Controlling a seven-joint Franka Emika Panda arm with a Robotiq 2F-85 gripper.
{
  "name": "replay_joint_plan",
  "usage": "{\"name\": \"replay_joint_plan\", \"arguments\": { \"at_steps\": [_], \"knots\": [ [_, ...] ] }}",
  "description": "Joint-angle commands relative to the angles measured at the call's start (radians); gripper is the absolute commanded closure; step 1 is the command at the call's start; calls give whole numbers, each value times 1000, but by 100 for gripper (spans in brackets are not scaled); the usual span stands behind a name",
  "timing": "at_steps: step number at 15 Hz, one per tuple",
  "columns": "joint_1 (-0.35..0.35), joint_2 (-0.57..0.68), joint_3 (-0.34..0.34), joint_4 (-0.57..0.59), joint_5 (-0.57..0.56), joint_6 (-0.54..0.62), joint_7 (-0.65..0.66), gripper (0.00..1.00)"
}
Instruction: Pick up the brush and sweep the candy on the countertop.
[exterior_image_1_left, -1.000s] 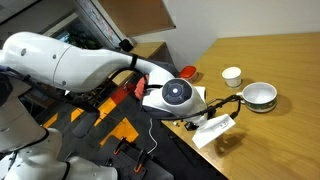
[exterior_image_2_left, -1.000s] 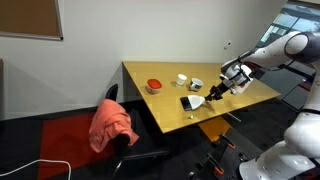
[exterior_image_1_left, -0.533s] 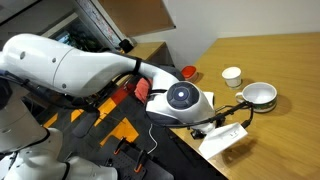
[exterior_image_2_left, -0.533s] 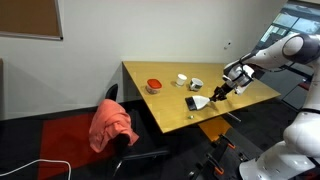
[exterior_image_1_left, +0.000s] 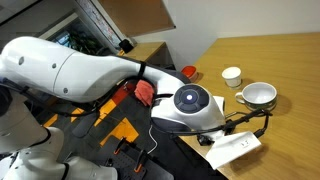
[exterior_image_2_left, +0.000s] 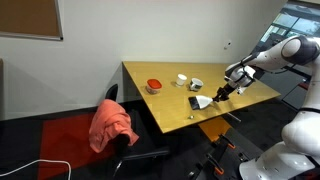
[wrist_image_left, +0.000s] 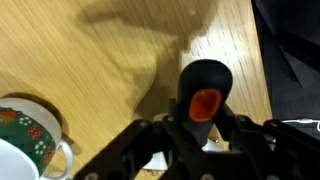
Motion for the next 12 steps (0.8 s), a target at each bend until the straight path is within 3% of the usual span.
{"name": "replay_joint_plan", "arguments": {
  "at_steps": [1,7,12],
  "knots": [
    [-74,1,84,43,28,-37,28,86],
    [-118,-13,159,72,117,-157,59,86],
    [-84,-11,187,88,217,-159,35,86]
  ]
}}
